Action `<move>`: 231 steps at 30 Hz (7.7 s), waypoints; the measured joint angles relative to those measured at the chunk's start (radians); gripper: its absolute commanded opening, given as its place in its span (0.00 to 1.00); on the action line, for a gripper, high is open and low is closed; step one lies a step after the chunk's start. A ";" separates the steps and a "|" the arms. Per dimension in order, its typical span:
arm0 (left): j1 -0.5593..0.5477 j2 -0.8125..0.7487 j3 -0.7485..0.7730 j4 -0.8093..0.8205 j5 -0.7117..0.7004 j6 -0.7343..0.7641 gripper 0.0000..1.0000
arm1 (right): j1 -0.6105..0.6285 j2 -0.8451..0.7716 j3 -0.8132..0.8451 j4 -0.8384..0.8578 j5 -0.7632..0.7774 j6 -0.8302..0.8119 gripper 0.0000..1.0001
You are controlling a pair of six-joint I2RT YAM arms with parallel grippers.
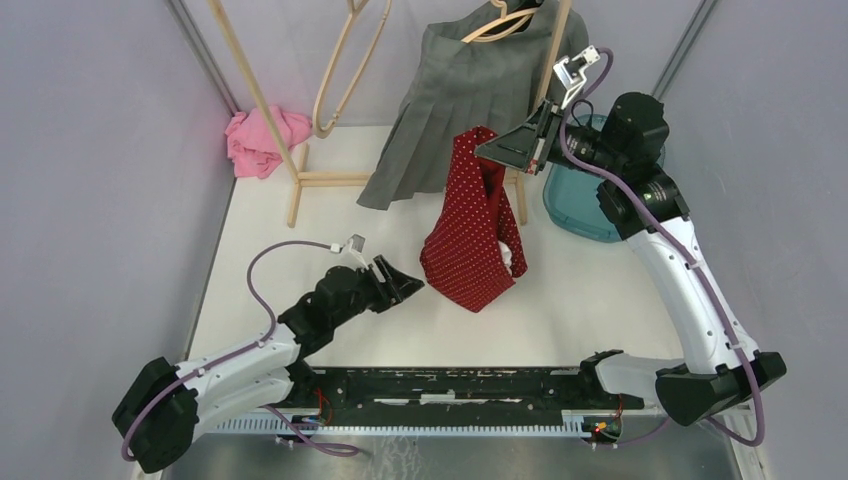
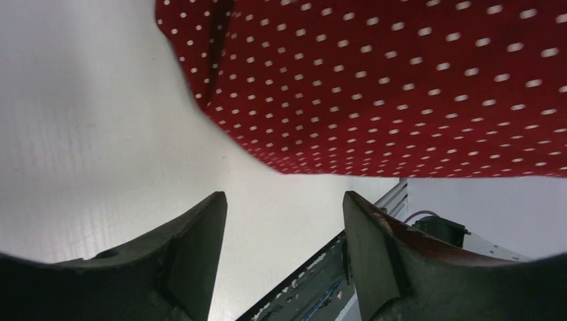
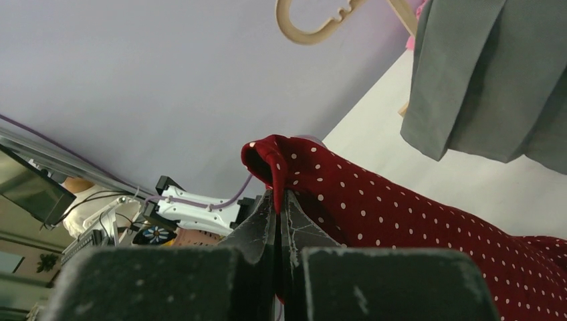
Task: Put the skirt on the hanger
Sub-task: Flatten out the skirt at the center of the board.
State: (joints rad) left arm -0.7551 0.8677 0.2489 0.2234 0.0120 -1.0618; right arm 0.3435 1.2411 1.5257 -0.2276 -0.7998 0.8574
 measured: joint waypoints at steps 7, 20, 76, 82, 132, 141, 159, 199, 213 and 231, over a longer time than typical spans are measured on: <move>-0.010 0.059 0.055 0.024 0.027 -0.003 0.20 | 0.027 0.042 -0.052 0.056 -0.012 0.006 0.01; -0.148 0.350 0.164 0.103 0.046 -0.011 0.77 | 0.037 0.001 -0.061 -0.237 0.301 -0.302 0.01; -0.057 0.194 0.567 -0.513 -0.022 0.251 0.03 | -0.032 -0.265 -0.195 -0.588 0.681 -0.513 0.01; 0.037 0.137 0.760 -0.732 -0.031 0.333 0.04 | -0.032 -0.225 -0.117 -0.593 0.628 -0.507 0.01; 0.288 -0.200 0.350 -0.792 0.332 0.319 0.80 | -0.034 -0.146 -0.415 -0.534 0.486 -0.491 0.61; 0.288 -0.180 0.465 -0.808 0.180 0.318 0.99 | -0.031 0.391 -0.267 -0.312 0.516 -0.489 0.58; 0.288 0.019 0.276 -0.616 0.152 0.318 0.97 | 0.028 0.750 -0.164 -0.131 0.549 -0.518 0.55; 0.316 0.294 0.298 -0.419 0.129 0.312 0.99 | 0.093 0.085 -0.573 -0.112 0.766 -0.542 0.01; 0.392 0.473 0.541 -0.400 0.041 0.320 0.99 | 0.093 0.122 -0.568 -0.151 0.760 -0.544 0.01; 0.402 0.765 0.590 -0.296 0.055 0.356 0.72 | 0.093 0.121 -0.575 -0.158 0.748 -0.529 0.01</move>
State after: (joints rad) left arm -0.3527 1.6325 0.8391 -0.0723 0.0673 -0.7055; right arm 0.4366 1.3624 0.9512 -0.3851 -0.0521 0.3279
